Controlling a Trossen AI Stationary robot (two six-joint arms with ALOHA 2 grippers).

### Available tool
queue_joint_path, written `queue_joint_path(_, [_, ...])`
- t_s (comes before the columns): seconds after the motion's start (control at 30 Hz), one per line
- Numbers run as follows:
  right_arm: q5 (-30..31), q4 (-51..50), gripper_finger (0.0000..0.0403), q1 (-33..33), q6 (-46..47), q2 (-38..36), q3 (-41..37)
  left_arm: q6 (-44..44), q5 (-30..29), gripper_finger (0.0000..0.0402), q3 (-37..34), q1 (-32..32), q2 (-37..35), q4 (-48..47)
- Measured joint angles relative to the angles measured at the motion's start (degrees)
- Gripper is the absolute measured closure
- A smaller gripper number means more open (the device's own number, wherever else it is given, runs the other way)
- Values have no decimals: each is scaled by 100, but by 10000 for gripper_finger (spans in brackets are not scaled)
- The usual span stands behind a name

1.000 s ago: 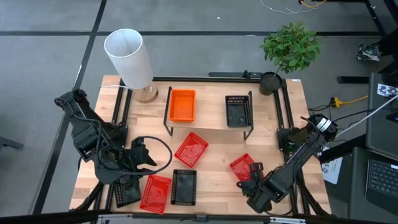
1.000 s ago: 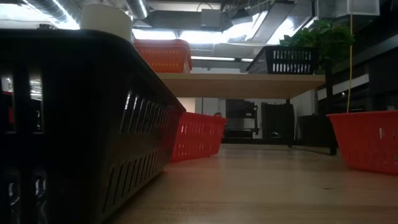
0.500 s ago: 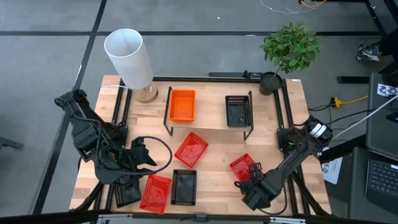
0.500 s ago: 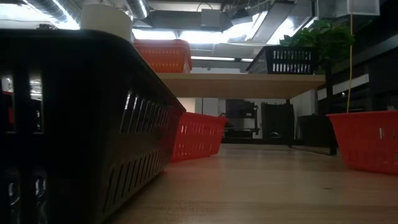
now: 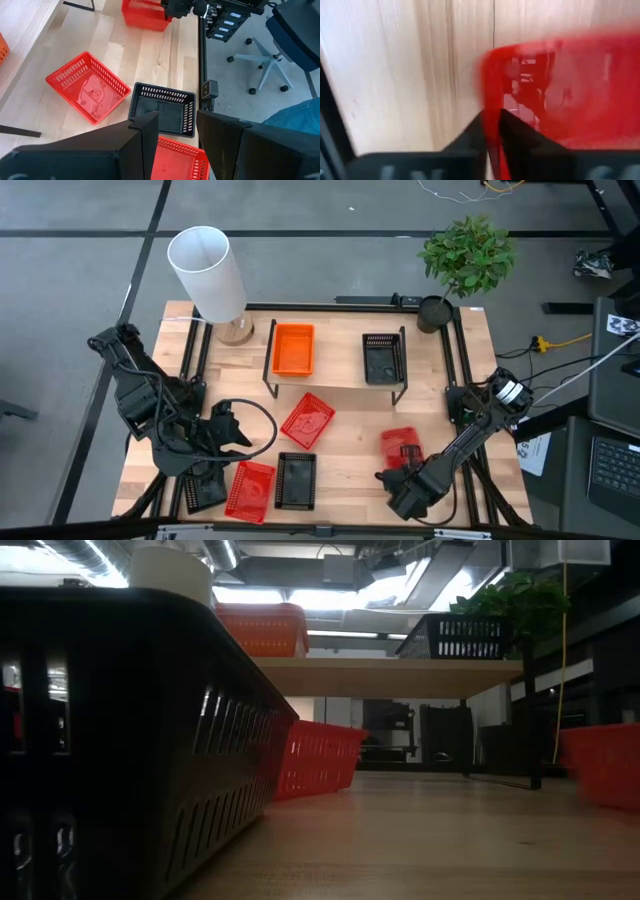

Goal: Stack baskets on shelf by color
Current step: Put the right red bin on the shelf

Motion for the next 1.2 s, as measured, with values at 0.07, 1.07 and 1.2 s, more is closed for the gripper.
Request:
queue_joint_path(0.07, [-60,39,393,0,202,0,10,0,0,276,0,1,0,0])
queue_joint_path(1.07, [5461,-643,403,-718,-2520,2,5895,0,-70,276,0,28,0,0])
queue_joint_path(1.2, [4549,-759,403,-1581,-3089,2,5919,2,-154,276,0,28,-1,0])
